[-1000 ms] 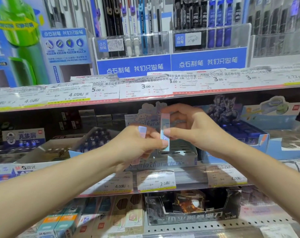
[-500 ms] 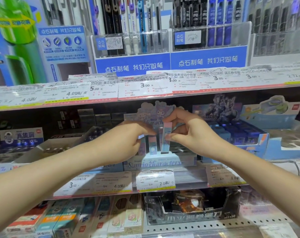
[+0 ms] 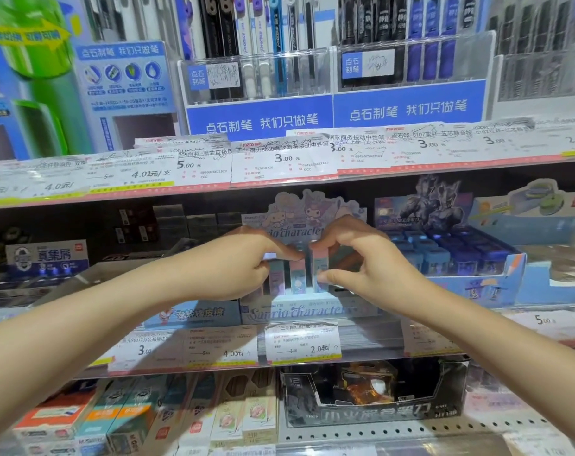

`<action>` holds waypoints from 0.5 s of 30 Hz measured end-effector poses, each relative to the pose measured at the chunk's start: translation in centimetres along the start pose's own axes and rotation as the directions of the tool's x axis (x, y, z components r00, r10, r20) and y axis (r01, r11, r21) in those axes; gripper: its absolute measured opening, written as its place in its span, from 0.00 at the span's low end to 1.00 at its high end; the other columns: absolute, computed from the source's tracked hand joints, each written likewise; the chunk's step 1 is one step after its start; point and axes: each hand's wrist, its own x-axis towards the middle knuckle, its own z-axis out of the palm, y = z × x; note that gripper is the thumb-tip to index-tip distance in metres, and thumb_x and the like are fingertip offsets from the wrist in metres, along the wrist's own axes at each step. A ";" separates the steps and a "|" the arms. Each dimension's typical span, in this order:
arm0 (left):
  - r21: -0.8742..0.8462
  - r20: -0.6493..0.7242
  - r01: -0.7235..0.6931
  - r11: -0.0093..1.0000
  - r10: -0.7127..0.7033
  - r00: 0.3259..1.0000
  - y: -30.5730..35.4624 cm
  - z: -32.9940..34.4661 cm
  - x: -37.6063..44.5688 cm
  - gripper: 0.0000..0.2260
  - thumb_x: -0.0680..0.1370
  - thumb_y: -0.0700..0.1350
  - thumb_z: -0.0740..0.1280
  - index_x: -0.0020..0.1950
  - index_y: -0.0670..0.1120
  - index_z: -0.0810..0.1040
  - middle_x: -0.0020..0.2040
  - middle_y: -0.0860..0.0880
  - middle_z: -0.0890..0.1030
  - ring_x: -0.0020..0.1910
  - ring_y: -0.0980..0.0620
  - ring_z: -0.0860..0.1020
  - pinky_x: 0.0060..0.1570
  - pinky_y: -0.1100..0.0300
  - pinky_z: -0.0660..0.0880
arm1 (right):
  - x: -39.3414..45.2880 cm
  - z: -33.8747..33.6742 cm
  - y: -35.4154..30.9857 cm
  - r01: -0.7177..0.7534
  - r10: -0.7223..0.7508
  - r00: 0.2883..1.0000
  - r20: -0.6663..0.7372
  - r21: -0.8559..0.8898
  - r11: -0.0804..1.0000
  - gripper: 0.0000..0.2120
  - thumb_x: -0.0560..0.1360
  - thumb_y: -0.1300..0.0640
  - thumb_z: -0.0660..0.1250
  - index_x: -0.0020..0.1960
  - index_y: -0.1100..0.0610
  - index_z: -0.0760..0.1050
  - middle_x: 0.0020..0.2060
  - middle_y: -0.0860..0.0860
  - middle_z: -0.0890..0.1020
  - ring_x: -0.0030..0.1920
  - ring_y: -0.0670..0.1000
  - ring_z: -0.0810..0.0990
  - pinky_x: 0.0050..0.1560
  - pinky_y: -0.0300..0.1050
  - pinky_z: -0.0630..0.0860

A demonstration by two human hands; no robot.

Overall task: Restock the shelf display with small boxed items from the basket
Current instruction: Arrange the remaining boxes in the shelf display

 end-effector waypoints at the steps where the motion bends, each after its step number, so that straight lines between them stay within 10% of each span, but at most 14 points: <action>1: 0.000 0.006 -0.002 1.000 0.002 1.000 0.0 0.0 0.0 0.26 0.75 0.34 0.53 0.67 0.55 0.71 0.70 0.58 0.70 0.69 0.59 0.68 0.70 0.59 0.64 | -0.1 0.0 0.1 0.001 -0.001 1.000 -0.009 0.017 1.000 0.14 0.66 0.59 0.74 0.48 0.49 0.75 0.48 0.47 0.75 0.47 0.44 0.76 0.44 0.34 0.76; 7: 0.001 0.007 -0.006 1.000 0.006 1.000 -0.2 0.1 0.1 0.26 0.75 0.34 0.53 0.67 0.56 0.71 0.71 0.58 0.70 0.69 0.58 0.69 0.70 0.57 0.65 | 0.2 0.3 0.3 0.044 -0.042 0.998 0.036 -0.078 0.996 0.11 0.67 0.58 0.74 0.48 0.51 0.77 0.49 0.49 0.77 0.51 0.48 0.76 0.52 0.38 0.73; 10: -0.026 0.020 -0.001 1.000 0.001 1.000 -0.2 -0.1 0.1 0.26 0.75 0.34 0.53 0.66 0.57 0.72 0.69 0.60 0.70 0.51 0.67 0.78 0.55 0.69 0.74 | 0.3 0.0 0.2 0.071 -0.066 0.996 0.061 -0.085 0.994 0.08 0.69 0.59 0.71 0.48 0.55 0.79 0.48 0.51 0.79 0.50 0.49 0.76 0.53 0.38 0.72; 15: -0.181 -0.312 -0.041 0.983 -0.018 0.950 0.3 -0.2 -0.3 0.17 0.75 0.34 0.55 0.54 0.48 0.79 0.48 0.54 0.80 0.38 0.64 0.75 0.40 0.75 0.70 | 0.9 -0.9 -0.9 0.085 -0.077 0.994 0.079 -0.109 0.990 0.06 0.73 0.58 0.67 0.48 0.54 0.81 0.45 0.48 0.81 0.49 0.44 0.77 0.51 0.32 0.71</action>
